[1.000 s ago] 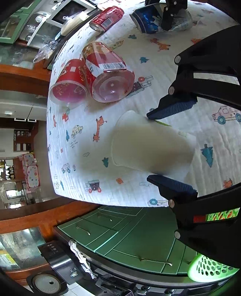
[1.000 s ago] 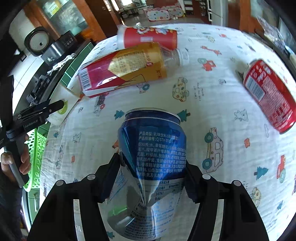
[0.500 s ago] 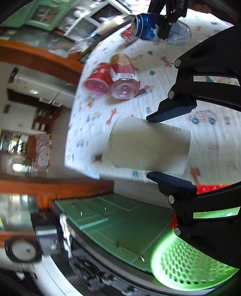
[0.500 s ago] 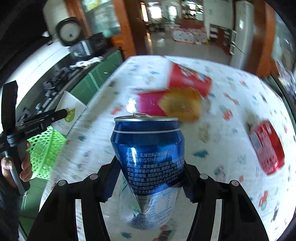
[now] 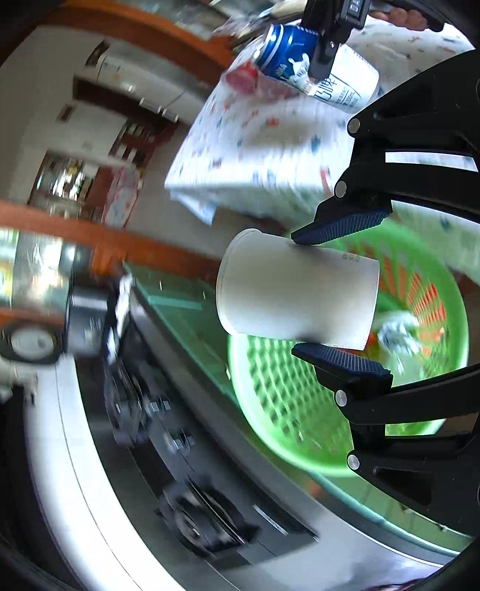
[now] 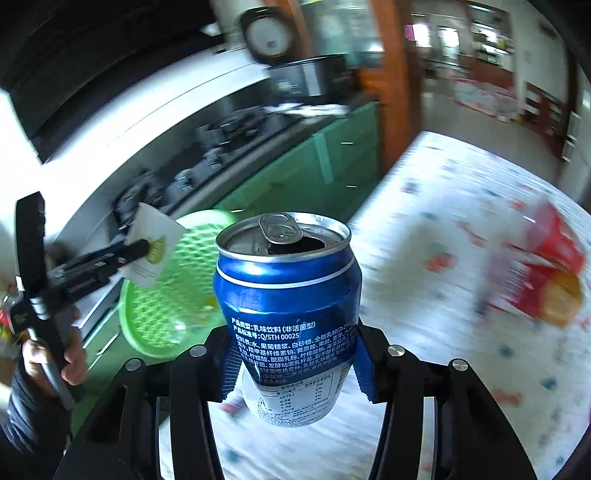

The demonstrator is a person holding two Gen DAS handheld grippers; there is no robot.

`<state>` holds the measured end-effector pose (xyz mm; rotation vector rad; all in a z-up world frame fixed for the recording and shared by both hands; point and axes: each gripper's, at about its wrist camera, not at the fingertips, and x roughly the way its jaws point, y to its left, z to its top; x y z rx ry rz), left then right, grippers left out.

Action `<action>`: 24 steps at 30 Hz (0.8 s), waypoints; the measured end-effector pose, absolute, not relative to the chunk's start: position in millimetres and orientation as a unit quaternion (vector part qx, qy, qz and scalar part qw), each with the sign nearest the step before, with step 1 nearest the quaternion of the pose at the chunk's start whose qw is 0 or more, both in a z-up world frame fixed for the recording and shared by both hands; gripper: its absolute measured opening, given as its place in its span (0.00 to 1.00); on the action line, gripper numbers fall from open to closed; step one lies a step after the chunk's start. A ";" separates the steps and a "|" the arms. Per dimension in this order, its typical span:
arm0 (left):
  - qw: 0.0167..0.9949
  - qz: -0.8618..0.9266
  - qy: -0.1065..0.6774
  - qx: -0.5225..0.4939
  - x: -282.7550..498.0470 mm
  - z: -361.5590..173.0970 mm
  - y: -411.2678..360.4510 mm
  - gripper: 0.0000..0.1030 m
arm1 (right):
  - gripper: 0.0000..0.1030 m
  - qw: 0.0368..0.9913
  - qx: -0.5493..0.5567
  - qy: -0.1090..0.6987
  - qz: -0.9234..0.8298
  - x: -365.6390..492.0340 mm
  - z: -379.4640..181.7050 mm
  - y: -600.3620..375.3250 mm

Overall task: Collect trash
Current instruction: 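Carry the blue can and paper cup over the green basket, then open both tools to drop the can and cup into the basket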

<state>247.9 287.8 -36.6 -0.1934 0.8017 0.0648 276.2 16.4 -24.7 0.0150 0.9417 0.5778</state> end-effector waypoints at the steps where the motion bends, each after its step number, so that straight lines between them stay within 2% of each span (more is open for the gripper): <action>1: 0.914 0.039 0.392 -0.099 245.4 -40.3 294.9 0.53 | 0.47 0.848 0.005 0.445 0.286 277.5 -24.3 29.2; 11: 0.879 0.092 0.433 -0.177 229.9 -91.2 359.6 0.55 | 0.48 0.807 -0.018 0.477 0.347 300.8 -56.0 154.2; 13: 0.877 0.090 0.432 -0.188 226.3 -93.7 366.1 0.61 | 0.48 0.800 -0.020 0.485 0.353 302.2 -62.6 169.0; 15: 0.878 0.094 0.430 -0.187 224.3 -93.8 369.4 0.66 | 0.54 0.798 -0.028 0.484 0.357 302.2 -66.2 179.3; 19: 0.881 0.089 0.425 -0.188 221.7 -87.8 371.9 0.69 | 0.69 0.804 -0.030 0.476 0.355 299.0 -63.4 175.9; 24: 0.890 0.078 0.416 -0.170 220.2 -72.9 358.2 0.71 | 0.70 0.816 -0.027 0.461 0.347 293.2 -49.4 148.0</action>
